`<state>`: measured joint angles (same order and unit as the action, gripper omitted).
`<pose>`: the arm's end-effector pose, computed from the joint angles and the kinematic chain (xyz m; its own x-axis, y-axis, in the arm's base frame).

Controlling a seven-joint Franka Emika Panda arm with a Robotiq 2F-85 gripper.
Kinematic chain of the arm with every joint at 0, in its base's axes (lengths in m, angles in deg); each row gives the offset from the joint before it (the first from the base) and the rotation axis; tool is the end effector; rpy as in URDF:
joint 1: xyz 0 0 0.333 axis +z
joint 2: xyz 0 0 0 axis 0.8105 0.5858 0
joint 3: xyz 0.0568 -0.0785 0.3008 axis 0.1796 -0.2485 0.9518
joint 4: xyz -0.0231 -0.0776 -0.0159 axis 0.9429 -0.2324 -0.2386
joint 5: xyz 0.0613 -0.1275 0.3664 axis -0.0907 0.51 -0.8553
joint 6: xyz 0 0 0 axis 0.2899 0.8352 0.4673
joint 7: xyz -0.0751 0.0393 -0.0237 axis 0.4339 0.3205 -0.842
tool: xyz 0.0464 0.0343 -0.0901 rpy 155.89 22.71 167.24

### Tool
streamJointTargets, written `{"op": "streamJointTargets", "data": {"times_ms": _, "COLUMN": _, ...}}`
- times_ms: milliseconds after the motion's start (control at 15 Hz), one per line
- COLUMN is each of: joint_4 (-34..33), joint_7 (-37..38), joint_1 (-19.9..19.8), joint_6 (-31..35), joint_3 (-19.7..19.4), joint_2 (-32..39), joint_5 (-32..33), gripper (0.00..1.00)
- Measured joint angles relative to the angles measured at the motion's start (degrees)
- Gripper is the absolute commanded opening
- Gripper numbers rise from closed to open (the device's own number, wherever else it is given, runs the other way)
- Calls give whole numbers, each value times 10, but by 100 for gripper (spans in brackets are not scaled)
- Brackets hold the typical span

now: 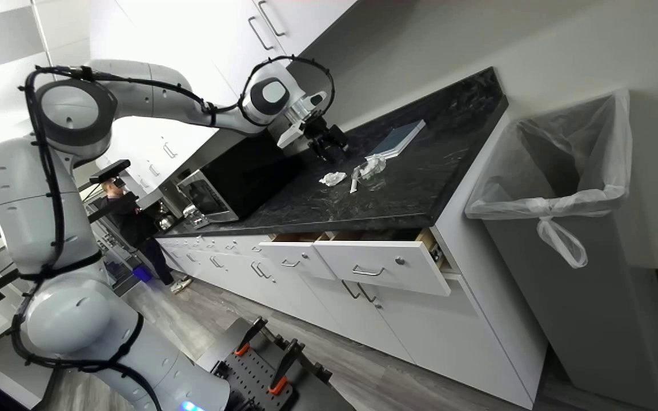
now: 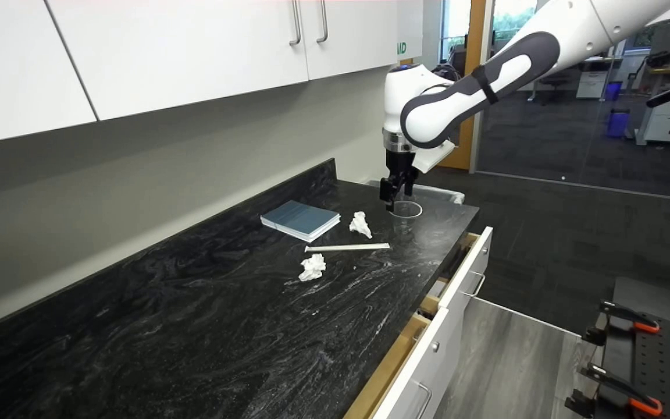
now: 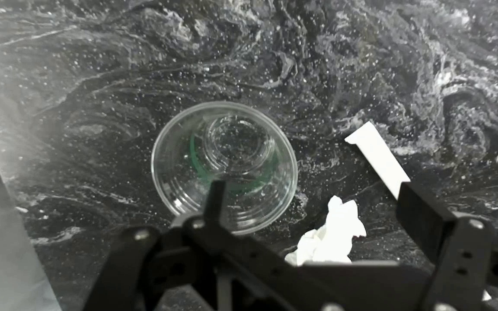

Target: Move the cup slightly to the left

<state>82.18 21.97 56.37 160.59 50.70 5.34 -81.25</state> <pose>0.6678 0.0184 0.3592 0.9938 -0.0014 0.1112 -0.0118 -0.9956 0.0929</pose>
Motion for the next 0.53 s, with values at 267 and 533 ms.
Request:
{"op": "streamJointTargets", "data": {"times_ms": 267, "joint_4": -68, "joint_7": 1, "joint_1": 0, "joint_6": -21, "joint_3": -4, "joint_2": 62, "joint_5": 0, "gripper": 100}}
{"op": "streamJointTargets", "data": {"times_ms": 533, "joint_4": -118, "joint_7": 9, "joint_1": 0, "joint_6": -54, "joint_3": -7, "joint_2": 107, "joint_5": 0, "gripper": 91}}
